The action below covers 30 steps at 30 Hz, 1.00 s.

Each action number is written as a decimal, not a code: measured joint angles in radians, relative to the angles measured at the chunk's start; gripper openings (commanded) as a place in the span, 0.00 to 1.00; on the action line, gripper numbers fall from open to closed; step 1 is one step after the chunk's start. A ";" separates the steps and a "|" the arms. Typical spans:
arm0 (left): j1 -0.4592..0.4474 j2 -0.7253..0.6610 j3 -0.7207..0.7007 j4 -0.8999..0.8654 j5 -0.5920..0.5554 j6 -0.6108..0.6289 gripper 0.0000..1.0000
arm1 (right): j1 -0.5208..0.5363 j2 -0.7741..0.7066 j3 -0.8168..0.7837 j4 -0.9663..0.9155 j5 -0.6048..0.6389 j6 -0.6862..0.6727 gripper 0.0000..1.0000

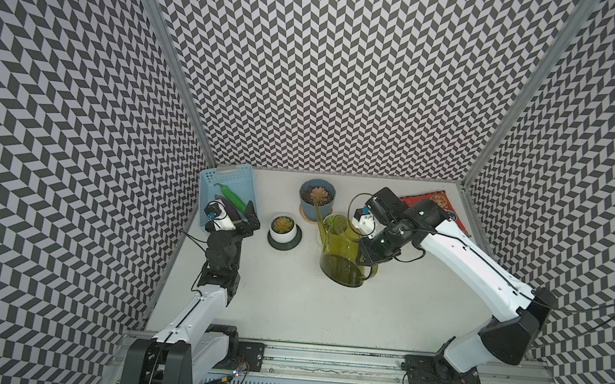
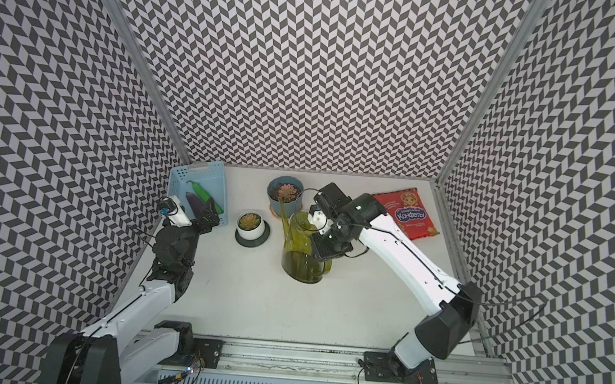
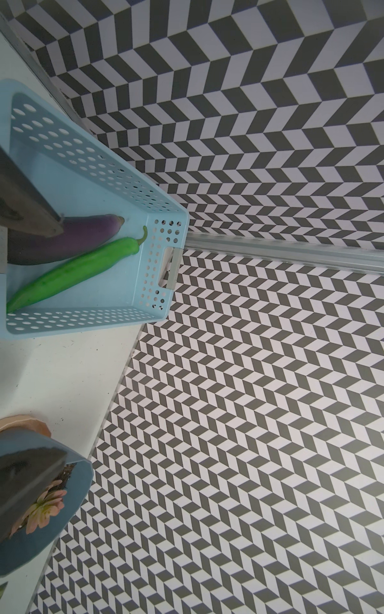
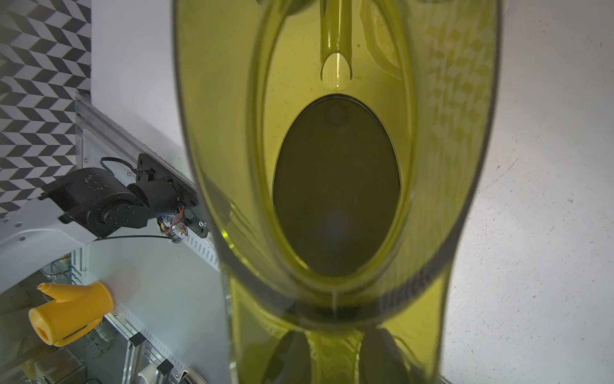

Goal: Water the succulent around the soil edge
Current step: Place the watering can at the center of the board.

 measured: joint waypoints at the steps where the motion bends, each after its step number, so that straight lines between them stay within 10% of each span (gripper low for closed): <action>1: 0.000 0.000 0.000 0.000 0.000 0.000 1.00 | 0.000 0.008 0.010 0.000 -0.005 0.000 0.00; 30: 0.000 -0.006 0.000 0.008 0.027 -0.001 1.00 | 0.003 0.160 0.122 0.006 -0.055 0.020 0.00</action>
